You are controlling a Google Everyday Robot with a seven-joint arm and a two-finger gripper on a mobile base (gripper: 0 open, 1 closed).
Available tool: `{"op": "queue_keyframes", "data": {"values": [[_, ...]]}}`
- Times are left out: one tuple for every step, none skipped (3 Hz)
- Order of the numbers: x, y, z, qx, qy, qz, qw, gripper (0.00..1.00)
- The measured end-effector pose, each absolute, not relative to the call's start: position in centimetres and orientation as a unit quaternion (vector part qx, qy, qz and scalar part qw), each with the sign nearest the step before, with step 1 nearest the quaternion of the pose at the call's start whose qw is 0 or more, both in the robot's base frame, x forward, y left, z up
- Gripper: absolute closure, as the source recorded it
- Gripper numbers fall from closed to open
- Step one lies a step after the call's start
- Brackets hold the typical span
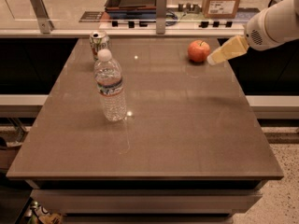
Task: Move apple near water bottle
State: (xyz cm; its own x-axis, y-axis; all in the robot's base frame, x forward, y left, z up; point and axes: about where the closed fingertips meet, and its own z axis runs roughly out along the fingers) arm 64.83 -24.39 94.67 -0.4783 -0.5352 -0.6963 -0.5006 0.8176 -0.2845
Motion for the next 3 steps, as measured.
{"op": "queue_keyframes", "data": {"values": [[64.8,-24.4,94.7,-0.301,0.859,-0.021,0.413,0.00],[66.6,-24.6,94.5,-0.276,0.861,-0.015,0.428,0.00],[68.8,-24.9,94.2,-0.244,0.859,0.002,0.450,0.00]]}}
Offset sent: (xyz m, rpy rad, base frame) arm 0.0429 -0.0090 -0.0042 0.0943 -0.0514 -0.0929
